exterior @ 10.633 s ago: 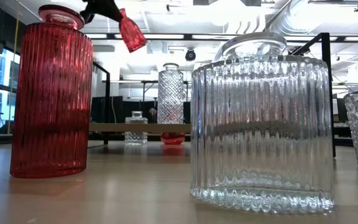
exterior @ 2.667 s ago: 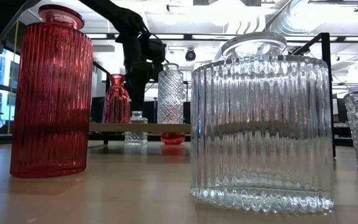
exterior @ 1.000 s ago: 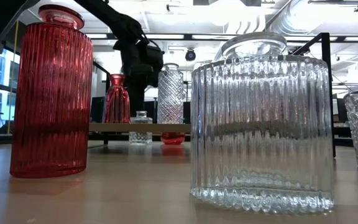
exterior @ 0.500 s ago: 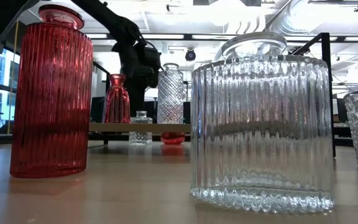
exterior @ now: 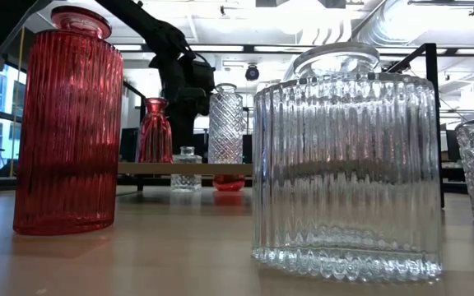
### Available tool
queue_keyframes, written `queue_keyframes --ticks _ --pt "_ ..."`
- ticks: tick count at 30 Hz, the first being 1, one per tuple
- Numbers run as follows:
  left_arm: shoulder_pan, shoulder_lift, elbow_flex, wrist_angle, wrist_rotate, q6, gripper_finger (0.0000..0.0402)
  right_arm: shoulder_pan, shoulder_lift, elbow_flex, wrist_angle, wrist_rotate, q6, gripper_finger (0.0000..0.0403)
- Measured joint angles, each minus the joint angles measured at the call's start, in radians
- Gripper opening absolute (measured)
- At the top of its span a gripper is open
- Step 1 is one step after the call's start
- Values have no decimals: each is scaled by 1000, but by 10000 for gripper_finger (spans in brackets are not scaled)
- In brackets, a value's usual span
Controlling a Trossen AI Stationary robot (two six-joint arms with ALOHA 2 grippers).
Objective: Sort vases onto shelf
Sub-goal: Put the transparent vase on the shelf
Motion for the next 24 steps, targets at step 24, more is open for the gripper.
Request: queue_keyframes --ticks 24 --pt "-8 -7 -91 78 -44 -10 179 0 0 0 13 0 19 57"
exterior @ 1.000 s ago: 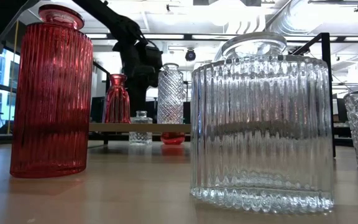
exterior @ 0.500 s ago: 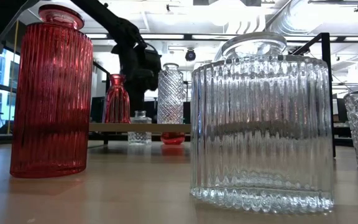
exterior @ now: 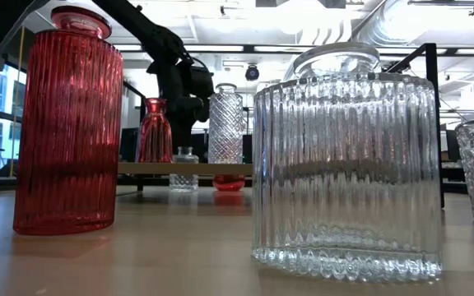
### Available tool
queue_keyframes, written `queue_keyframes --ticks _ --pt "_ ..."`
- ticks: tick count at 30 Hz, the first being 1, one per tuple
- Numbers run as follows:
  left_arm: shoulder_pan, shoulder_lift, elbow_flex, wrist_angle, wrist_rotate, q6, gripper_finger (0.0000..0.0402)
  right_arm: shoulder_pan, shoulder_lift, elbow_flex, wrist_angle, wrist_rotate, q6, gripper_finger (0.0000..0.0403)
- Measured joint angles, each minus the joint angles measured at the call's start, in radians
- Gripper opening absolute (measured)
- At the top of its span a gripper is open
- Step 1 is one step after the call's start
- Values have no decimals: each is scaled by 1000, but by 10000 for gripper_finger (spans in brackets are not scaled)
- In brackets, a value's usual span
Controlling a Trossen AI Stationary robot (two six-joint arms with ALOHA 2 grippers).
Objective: Sort vases onto shelf
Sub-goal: Put the transparent vase on the shelf
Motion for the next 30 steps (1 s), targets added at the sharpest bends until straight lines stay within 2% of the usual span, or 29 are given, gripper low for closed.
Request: queue_keyframes --ticks 4,12,30 --pt "-1 -1 -16 -2 8 0 146 0 0 0 0 0 0 57" --pt "-7 0 -18 -4 -7 2 18 0 0 0 2 0 -5 57" --pt "-39 -35 -24 -12 -24 -23 14 0 0 0 2 0 -11 57"
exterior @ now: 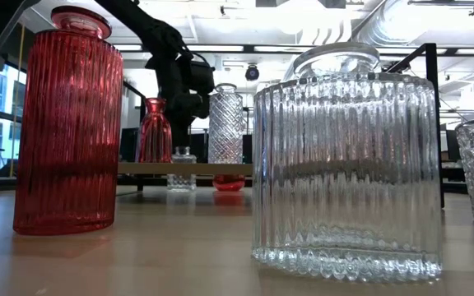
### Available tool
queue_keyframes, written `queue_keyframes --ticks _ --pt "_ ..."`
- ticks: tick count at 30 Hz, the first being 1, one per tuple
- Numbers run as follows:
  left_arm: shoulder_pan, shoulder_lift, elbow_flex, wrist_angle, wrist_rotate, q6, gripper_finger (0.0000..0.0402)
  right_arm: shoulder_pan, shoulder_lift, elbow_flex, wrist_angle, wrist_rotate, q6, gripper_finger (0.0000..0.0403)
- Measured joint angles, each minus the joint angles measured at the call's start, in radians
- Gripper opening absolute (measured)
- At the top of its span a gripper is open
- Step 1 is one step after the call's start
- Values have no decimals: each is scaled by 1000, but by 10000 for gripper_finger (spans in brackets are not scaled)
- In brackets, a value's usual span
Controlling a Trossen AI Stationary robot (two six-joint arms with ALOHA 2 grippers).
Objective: Sort vases onto shelf
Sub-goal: Put the transparent vase on the shelf
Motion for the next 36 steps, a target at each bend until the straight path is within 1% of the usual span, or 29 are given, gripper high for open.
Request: queue_keyframes --ticks 8,18,21,25,30,36 --pt "1 -19 -3 -30 -3 -10 14 0 0 0 0 0 3 57" --pt "0 -21 0 -24 3 -20 14 0 0 0 0 0 0 57" --pt "0 -22 4 -24 -12 -19 14 0 0 0 0 0 0 57" --pt "0 -22 50 -40 -37 -19 14 0 0 0 0 0 0 57" --pt "0 -24 131 -86 -42 -17 14 0 0 0 0 0 0 57" --pt "-5 -24 231 -188 -42 -18 14 0 0 0 0 0 0 57"
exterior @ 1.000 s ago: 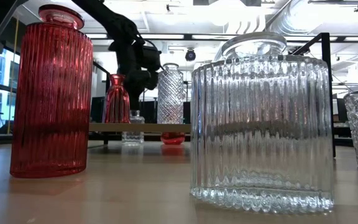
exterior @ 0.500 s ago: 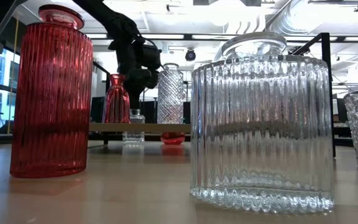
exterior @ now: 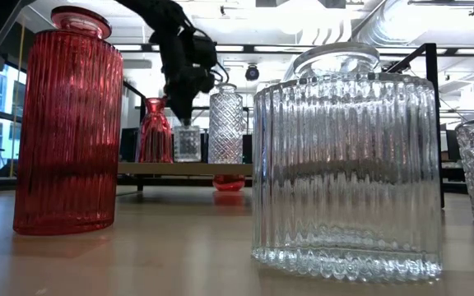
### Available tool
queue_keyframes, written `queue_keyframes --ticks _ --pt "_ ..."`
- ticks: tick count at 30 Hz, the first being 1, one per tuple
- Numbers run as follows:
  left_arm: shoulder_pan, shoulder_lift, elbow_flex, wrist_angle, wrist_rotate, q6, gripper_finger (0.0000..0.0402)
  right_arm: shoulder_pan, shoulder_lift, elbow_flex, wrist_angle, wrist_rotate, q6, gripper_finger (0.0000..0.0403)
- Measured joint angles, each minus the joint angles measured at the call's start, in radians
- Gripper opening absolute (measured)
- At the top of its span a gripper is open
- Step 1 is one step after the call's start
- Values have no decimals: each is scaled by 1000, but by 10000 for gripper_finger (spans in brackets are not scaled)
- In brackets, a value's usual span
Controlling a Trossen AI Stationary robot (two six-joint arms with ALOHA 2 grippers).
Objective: Sort vases onto shelf
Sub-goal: Put the transparent vase on the shelf
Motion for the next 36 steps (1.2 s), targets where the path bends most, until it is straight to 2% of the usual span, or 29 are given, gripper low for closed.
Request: queue_keyframes --ticks 4,36 --pt "-20 -1 32 -35 -2 -10 14 0 0 0 0 0 0 57" --pt "-219 -1 23 -57 43 -171 15 0 0 0 0 -1 -16 57"
